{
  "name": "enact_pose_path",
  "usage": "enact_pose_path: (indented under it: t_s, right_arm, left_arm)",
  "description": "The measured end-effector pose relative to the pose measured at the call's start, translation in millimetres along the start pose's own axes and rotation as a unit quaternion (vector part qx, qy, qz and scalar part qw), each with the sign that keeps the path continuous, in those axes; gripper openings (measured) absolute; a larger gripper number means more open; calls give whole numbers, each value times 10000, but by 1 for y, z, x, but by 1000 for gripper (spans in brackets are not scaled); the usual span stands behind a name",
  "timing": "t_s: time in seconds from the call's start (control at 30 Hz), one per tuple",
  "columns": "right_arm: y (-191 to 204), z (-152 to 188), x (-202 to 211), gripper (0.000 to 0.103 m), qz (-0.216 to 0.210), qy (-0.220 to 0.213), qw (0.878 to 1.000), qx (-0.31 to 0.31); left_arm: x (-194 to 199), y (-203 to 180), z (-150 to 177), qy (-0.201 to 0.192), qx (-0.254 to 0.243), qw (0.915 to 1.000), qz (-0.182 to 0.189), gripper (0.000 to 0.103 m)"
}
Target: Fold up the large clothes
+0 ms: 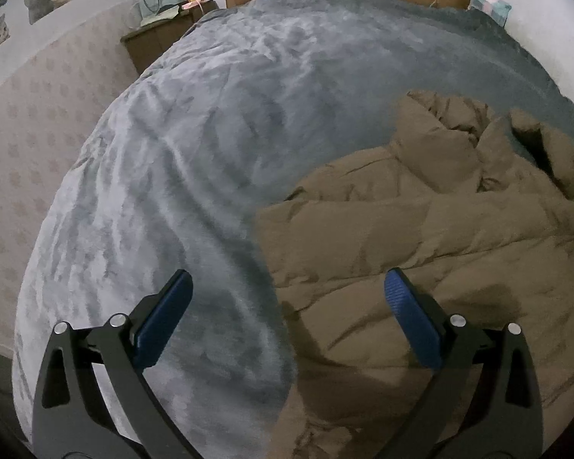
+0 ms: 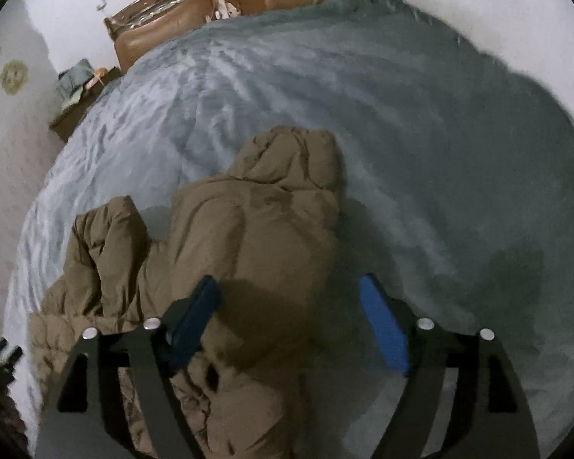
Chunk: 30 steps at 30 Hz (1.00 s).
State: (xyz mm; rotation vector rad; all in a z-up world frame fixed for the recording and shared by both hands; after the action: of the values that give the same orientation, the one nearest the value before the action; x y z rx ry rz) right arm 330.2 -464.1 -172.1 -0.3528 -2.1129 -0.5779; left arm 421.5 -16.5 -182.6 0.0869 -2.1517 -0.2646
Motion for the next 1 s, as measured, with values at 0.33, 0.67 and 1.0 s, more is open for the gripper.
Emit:
enact_pose_path:
  t_s: [0.33, 0.67, 1.0]
  right_arm:
    - [-7, 3, -34, 26, -1475, -87, 9854, -842]
    - [132, 31, 64, 7, -876, -1025, 9778, 1606]
    - [237, 183, 8, 8, -307, 330, 9419, 3330]
  left_arm:
    - [6, 23, 11, 65, 61, 9999, -133, 99]
    - [50, 53, 19, -322, 309, 9988, -184, 99]
    - [77, 73, 47, -464, 451, 9978, -116, 99]
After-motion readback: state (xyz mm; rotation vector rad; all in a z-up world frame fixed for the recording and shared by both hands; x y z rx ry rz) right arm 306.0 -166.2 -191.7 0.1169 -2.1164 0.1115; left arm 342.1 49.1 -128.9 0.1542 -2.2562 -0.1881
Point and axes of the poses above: each gripper's, at about its wrist camera, not at the fingertips, and x roughly against the way its jaws point, y to its left, z to its underside, the point moved 2 cm from there along -x, roughly the way its jaws point, and after that the axes turned 7 degrees about -z, right-handed, at the moved point
